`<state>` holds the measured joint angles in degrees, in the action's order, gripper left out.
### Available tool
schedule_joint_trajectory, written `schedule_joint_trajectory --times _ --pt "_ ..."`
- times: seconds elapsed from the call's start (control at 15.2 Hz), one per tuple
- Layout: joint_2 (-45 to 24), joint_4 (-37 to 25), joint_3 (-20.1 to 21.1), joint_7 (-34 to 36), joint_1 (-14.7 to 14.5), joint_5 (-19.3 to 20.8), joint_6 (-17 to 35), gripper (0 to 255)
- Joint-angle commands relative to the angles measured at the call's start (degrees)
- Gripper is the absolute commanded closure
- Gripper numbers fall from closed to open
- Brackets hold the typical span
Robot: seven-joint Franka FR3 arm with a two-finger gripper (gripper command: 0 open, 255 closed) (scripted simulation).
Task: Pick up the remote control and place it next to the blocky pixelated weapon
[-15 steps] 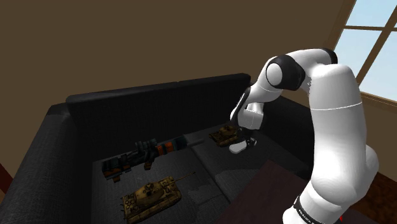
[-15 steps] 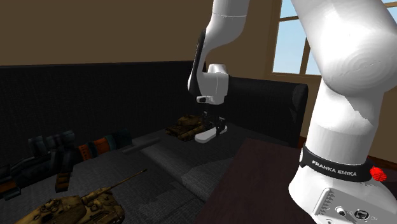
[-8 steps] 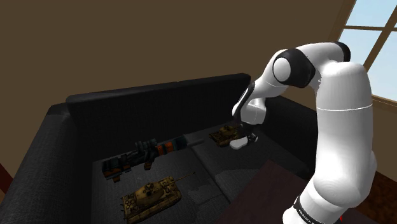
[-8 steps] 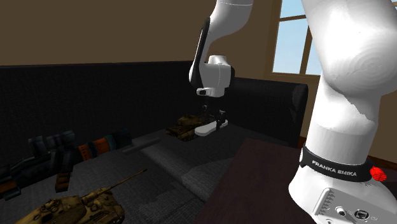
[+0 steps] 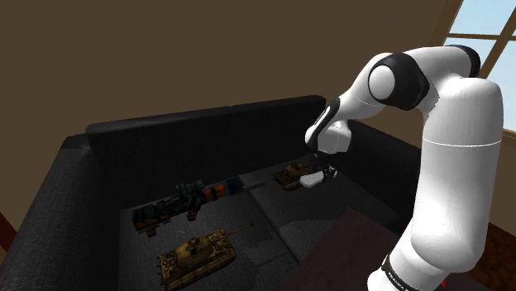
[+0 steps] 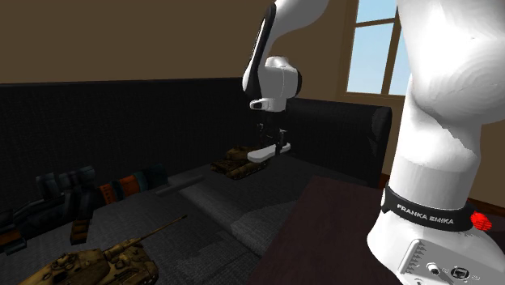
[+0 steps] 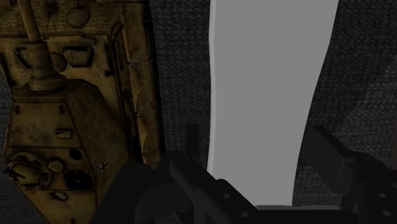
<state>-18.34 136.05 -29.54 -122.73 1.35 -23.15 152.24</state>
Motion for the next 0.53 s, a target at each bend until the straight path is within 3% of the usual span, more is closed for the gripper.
schedule_joint_trajectory --times 0.0,0.46 --pt "1.7 0.2 -1.3 1.3 -0.9 1.9 -1.2 255" --pt "7.2 0.5 -4.8 6.1 -3.4 8.5 -5.4 255"
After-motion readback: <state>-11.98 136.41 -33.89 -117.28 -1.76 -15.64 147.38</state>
